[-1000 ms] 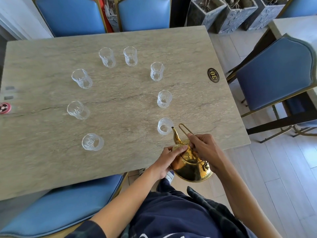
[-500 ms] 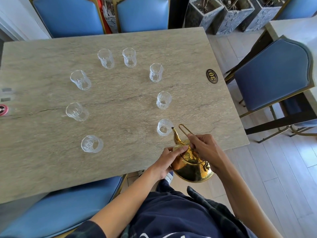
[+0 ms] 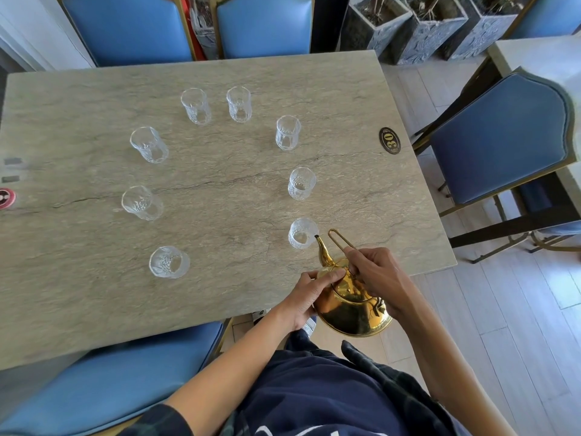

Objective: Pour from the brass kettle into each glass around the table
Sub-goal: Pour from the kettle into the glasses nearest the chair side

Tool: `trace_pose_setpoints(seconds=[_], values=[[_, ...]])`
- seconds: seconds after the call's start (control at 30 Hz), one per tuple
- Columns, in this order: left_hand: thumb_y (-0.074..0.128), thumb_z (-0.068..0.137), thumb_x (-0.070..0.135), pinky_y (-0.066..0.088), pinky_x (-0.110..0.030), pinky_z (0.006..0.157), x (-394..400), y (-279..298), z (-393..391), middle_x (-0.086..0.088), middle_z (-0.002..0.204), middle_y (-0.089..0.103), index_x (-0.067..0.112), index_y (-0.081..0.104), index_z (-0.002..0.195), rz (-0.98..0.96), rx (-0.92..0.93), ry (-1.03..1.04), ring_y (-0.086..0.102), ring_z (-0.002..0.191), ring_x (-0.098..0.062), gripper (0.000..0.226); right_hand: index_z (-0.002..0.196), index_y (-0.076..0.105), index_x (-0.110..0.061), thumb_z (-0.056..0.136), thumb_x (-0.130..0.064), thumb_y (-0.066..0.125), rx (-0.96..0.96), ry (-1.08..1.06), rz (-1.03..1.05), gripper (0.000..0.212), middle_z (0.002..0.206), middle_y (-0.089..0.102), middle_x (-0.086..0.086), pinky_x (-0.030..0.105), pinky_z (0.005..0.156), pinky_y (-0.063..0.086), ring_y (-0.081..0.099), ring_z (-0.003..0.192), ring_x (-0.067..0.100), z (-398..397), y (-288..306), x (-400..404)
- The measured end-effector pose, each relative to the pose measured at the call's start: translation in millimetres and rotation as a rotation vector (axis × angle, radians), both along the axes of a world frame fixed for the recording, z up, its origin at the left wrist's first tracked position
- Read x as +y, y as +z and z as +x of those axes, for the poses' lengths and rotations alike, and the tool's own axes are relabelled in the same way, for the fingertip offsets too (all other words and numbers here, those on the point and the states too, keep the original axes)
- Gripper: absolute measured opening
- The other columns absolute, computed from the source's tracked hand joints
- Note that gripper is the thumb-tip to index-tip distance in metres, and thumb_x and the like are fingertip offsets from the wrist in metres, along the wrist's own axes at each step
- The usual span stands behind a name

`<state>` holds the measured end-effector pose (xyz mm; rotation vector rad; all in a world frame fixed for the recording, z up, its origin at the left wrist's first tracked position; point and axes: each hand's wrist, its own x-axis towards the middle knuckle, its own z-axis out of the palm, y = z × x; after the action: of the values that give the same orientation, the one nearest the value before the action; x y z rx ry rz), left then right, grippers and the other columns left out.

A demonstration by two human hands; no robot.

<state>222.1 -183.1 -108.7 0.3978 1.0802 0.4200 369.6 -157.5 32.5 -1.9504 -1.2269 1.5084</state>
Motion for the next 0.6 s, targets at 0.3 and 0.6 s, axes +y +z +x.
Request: trace_pose_setpoints(seconds=[0.3, 0.6], values=[[0.089, 0.079, 0.058, 0.064, -0.038, 0.088, -2.5, 0.0, -1.5, -0.012, 0.131, 0.082, 0.012, 0.067, 0.145, 0.001, 0.007, -0.012, 0.074, 0.129, -0.031, 0.084, 0.069, 0.061, -0.008, 0.104, -0.038, 0.056, -0.011, 0.003, 0.0, 0.047, 0.066, 0.044, 0.011, 0.032, 0.054, 0.028, 0.035, 0.062, 0.027, -2.0, 1.9, -2.3], [0.095, 0.066, 0.068, 0.063, -0.04, 0.089, -4.2, -7.0, 1.0, -0.011, 0.131, 0.082, 0.013, 0.064, 0.146, 0.01, 0.024, -0.019, 0.073, 0.129, -0.03, 0.102, 0.068, 0.06, -0.01, 0.104, -0.038, 0.056, 0.0, 0.003, -0.001, 0.046, 0.066, 0.044, 0.011, 0.032, 0.054, 0.027, 0.035, 0.061, 0.027, -1.1, 4.9, -4.6]])
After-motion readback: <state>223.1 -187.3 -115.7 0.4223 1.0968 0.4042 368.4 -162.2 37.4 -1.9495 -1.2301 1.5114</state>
